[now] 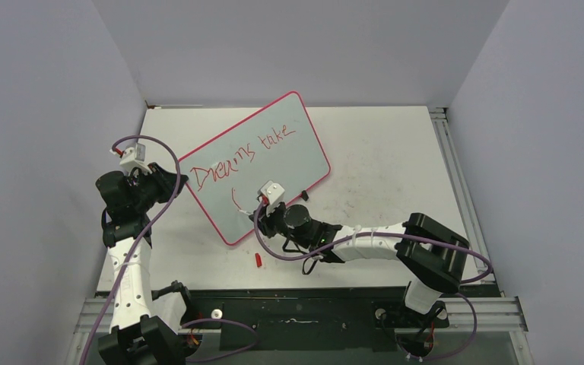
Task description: Write a sentence on the whiteboard
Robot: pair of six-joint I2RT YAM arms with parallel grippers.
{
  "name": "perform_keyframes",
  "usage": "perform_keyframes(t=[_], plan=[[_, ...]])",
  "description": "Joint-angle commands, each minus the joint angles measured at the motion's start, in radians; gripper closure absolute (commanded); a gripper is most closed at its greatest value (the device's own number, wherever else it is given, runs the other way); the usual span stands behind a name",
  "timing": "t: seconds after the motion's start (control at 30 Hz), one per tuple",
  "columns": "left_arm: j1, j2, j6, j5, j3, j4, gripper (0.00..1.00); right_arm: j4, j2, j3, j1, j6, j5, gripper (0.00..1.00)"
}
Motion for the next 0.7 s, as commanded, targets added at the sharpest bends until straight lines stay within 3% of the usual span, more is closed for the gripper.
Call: perform_keyframes(t=[0.0,0.67], plan=[[-0.008,-0.012,0.003,0.032,0.005,0.038,0.87,0.056,-0.031,0.064,0.008,-0.024,0.021,0.95],[-0.008,-0.012,0.004,0.035,0.003,0.038,0.87,0.078,0.033,0.116,0.008,-0.022,0.018,0.95]])
